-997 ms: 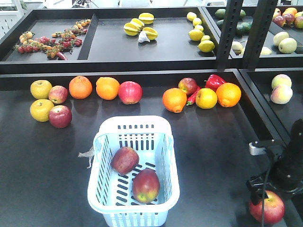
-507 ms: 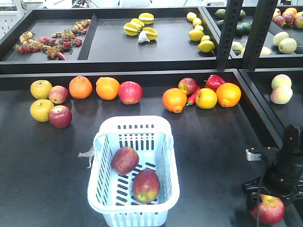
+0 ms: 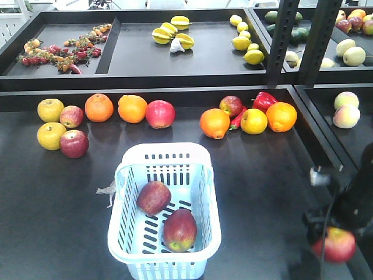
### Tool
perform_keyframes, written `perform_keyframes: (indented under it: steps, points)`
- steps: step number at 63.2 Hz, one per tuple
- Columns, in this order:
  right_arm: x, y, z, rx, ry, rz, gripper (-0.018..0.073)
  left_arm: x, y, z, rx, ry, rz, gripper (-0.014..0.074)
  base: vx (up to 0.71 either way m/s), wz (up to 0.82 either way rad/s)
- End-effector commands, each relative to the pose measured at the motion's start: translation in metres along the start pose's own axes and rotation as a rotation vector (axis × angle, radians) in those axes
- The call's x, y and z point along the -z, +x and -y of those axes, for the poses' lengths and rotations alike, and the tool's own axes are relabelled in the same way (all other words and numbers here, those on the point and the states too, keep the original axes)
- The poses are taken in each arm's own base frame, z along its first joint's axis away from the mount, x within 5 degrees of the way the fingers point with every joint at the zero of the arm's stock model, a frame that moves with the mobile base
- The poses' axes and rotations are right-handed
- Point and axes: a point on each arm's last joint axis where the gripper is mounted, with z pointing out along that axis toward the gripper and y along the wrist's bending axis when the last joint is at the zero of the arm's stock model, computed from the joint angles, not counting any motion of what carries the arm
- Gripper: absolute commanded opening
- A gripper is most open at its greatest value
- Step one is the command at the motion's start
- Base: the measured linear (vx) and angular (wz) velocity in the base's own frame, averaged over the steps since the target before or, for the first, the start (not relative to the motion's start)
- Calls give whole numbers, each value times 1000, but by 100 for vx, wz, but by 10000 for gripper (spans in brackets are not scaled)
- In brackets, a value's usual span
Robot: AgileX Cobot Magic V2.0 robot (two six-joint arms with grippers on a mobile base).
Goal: Pick three apples into basket with both arms
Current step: 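Grasp the third red apple, farthest from the basket, with the right gripper, then lower the third red apple into the basket and release it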
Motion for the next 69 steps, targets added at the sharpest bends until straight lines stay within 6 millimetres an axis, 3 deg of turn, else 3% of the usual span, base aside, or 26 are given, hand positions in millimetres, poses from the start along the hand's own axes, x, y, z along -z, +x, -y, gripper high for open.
perform_keyframes:
  steps: [1,9,17,33,49,59,69]
  points:
    - [47,-1,-16,39,9,149,312,6,-11,0,11,2,82,580,0,0]
    - [84,6,-49,144,7,266,312,6,-11,0,11,2,82,580,0,0]
    - [118,23,-94,306,-17,388,312,6,-11,0,11,2,82,580,0,0]
    - [153,54,-179,550,-190,620,312,6,-11,0,11,2,82,580,0,0]
    - [140,53,-233,655,-284,751,313,6,-11,0,11,2,82,580,0,0]
    - [119,37,-241,638,-269,764,359,6,-11,0,11,2,82,580,0,0]
    - [102,32,-244,635,-258,716,507,6,-11,0,11,2,82,580,0,0]
